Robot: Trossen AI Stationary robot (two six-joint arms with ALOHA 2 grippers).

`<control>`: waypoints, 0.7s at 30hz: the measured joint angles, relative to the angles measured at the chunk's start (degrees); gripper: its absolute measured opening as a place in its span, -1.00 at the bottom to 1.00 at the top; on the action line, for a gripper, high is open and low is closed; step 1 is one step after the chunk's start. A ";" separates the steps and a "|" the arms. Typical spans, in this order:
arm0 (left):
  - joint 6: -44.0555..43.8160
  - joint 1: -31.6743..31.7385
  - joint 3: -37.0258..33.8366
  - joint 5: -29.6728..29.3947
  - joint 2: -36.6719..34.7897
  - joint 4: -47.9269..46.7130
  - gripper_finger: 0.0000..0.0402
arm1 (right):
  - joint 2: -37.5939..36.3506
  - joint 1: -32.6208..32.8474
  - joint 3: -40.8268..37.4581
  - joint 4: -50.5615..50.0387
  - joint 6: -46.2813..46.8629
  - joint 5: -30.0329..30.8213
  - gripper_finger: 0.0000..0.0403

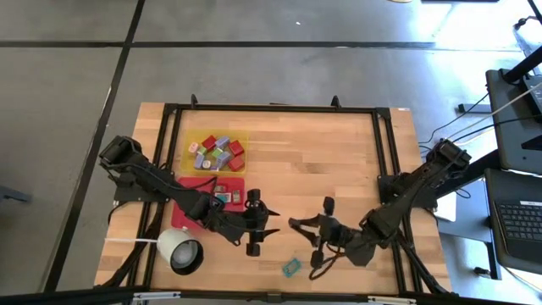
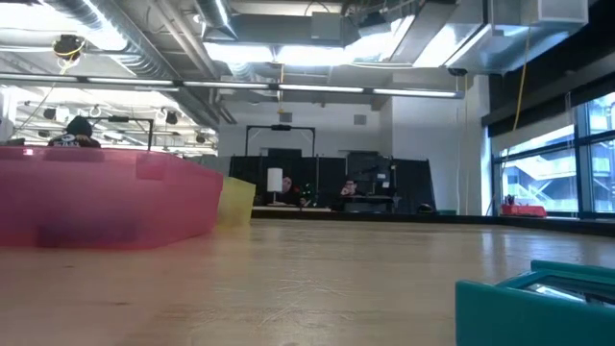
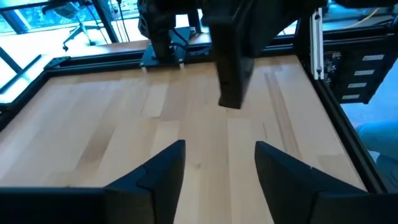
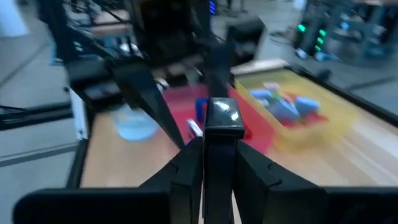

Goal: Pick & Place Office items
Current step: Put the black timer into the red bin

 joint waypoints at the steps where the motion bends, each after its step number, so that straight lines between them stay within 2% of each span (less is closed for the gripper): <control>1: -0.02 0.00 0.00 0.03 0.08 0.40 -0.03 | -0.01 -0.32 0.00 2.09 -2.36 -1.15 -0.65; 5: -0.06 0.00 0.00 3.01 0.10 4.84 0.07 | -0.01 -1.68 0.00 7.58 -8.68 -5.65 -0.73; 9: -0.06 0.00 0.00 6.02 0.10 9.88 0.11 | -0.01 -3.23 0.00 9.04 -10.78 -8.21 -0.73; 14: -0.08 0.58 0.00 6.07 0.10 11.79 0.11 | -0.01 -4.93 0.00 9.26 -12.79 -10.58 -0.66; 21: -1.74 2.23 0.00 6.27 0.10 11.68 0.11 | -0.03 -6.32 -0.02 11.92 -16.58 -12.47 -0.73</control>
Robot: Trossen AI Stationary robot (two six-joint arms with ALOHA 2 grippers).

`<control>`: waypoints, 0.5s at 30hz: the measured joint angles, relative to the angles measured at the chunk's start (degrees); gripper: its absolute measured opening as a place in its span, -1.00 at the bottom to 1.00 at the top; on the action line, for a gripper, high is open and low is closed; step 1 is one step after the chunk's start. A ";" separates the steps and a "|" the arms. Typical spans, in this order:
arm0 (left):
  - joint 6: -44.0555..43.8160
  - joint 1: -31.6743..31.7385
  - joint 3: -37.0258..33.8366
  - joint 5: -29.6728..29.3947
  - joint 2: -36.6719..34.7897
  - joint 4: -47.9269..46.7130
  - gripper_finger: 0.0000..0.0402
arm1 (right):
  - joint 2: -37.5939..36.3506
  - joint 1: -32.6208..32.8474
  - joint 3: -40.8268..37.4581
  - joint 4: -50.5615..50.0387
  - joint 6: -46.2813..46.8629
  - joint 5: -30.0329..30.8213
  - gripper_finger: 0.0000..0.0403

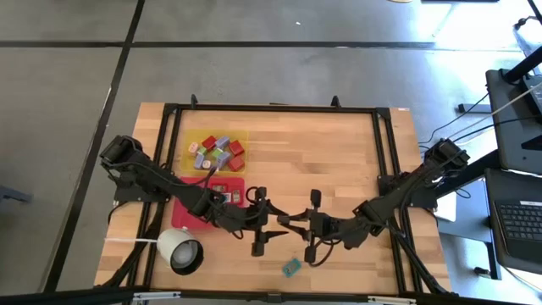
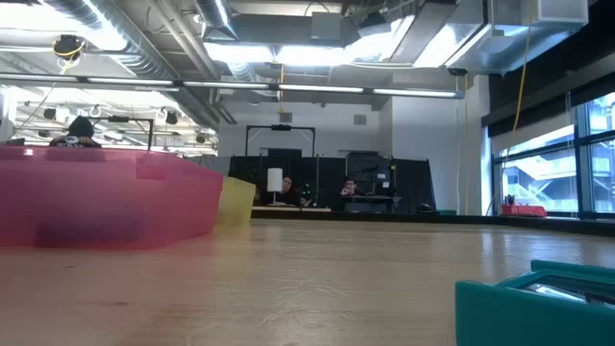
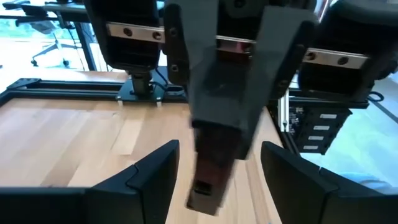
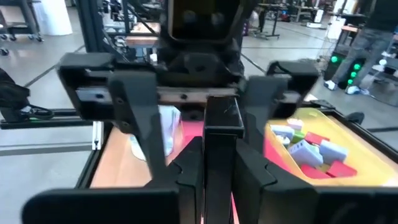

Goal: Pick & Place Office items
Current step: Put the black timer into the red bin

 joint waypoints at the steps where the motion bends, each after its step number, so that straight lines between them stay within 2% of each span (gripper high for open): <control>1: -0.01 0.14 0.00 0.01 0.00 0.10 0.11 | 0.00 -0.18 0.00 0.47 -0.45 -0.35 -0.73; 7: -0.03 0.50 0.00 -0.01 0.00 0.17 0.00 | 0.00 -0.45 0.00 1.23 -2.08 -1.13 -0.66; 15: 0.10 0.50 0.00 -0.04 0.04 0.56 -0.42 | 0.00 -0.45 0.00 3.35 -5.62 -1.24 -0.71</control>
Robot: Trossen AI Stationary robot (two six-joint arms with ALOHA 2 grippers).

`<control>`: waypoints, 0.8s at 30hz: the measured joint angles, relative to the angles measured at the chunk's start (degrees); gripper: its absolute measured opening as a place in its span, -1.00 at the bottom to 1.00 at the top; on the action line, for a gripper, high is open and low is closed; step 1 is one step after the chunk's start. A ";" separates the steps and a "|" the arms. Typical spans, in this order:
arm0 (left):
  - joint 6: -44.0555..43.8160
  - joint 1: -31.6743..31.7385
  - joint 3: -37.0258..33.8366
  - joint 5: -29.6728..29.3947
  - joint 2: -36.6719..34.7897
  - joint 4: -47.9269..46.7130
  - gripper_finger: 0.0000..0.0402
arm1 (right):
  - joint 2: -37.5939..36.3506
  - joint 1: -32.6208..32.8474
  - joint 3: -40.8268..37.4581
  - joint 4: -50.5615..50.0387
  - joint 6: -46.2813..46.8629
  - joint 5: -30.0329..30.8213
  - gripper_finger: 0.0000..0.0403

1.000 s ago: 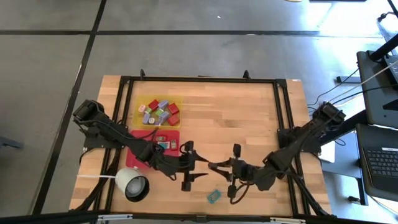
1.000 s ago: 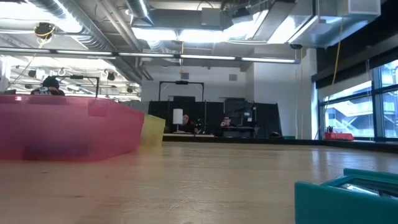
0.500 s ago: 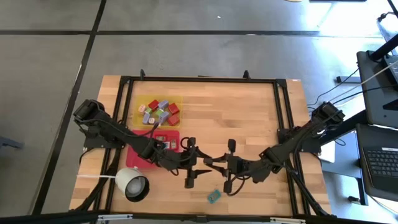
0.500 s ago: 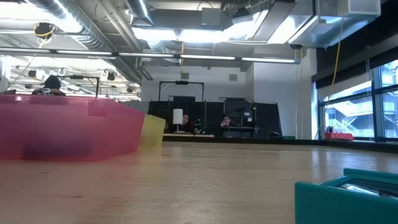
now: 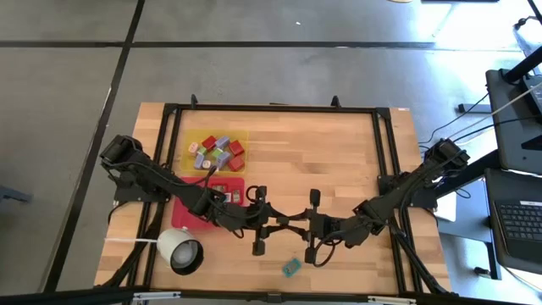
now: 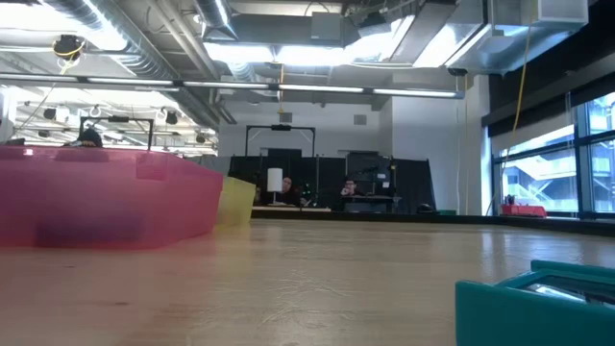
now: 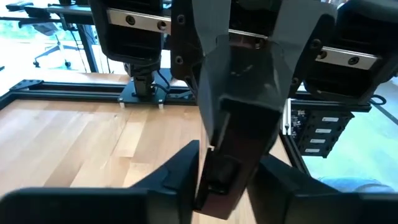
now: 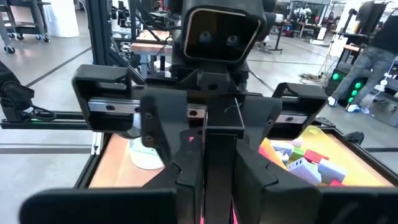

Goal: Pick & Place Office items
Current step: Put the black timer into the red bin

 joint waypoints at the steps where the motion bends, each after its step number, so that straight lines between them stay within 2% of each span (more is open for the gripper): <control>1: 0.02 -0.02 0.00 0.08 0.00 0.00 -0.47 | 0.00 0.02 0.00 0.00 0.00 0.00 -0.69; 7: 1.52 -0.04 0.00 1.42 0.00 0.00 -0.67 | 0.00 0.04 0.00 0.02 0.24 -0.30 -0.62; 17: 1.55 -0.04 0.00 1.33 0.07 0.00 -0.65 | -0.03 0.02 0.00 -1.00 0.37 -0.70 -0.57; 20: 1.19 -0.02 0.00 1.26 0.07 0.15 -0.65 | -0.79 0.02 0.00 -2.49 2.18 -1.13 -0.44; 24: 0.92 -0.02 0.00 1.18 0.07 -0.02 -0.65 | -2.71 0.05 0.00 -7.40 5.21 -1.35 -0.13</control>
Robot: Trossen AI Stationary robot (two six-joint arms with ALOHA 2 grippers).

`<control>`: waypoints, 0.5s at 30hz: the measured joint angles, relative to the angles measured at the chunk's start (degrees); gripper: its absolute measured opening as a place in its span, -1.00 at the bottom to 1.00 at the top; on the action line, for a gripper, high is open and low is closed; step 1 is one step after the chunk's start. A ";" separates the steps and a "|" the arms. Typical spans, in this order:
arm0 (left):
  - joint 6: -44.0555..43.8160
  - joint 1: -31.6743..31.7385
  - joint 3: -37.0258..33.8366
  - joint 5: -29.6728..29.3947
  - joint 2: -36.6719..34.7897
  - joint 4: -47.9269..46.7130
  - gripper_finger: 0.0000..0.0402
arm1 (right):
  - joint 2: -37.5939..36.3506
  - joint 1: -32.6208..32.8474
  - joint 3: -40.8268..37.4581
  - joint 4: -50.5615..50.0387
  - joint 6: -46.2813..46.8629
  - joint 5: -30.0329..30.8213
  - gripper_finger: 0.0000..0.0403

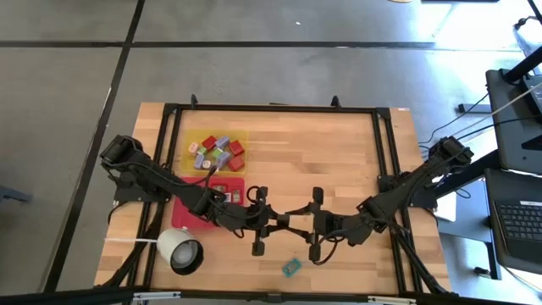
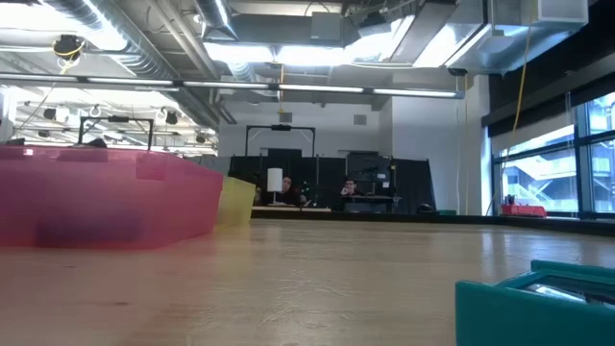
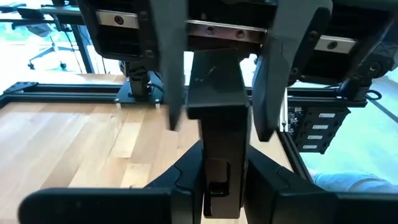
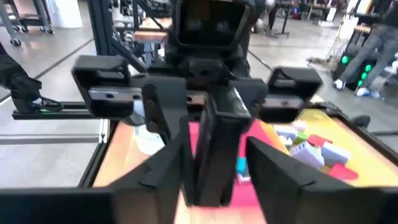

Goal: Pick & Place Office items
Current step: Put the black timer into the red bin

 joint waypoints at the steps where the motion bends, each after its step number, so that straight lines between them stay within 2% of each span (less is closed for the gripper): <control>1: 0.00 0.00 0.00 0.00 0.00 -0.05 -0.65 | -0.51 0.15 0.00 -1.48 1.16 0.00 -0.05; 4: -0.95 -0.02 0.00 -0.92 0.00 -1.66 -0.65 | -2.01 0.96 0.00 -6.49 4.45 0.00 0.20; 7: -3.63 -0.01 0.00 -4.02 0.00 -7.20 -0.65 | -3.23 2.41 0.00 -11.64 8.97 -0.94 0.39; 11: -12.63 0.02 0.00 -5.26 0.00 -20.23 -0.65 | -3.69 3.93 0.00 -17.75 16.97 -9.26 0.53; 15: -24.14 -0.02 0.00 -2.79 0.00 -36.07 -0.65 | -2.89 4.97 0.00 -21.69 25.25 -18.74 0.54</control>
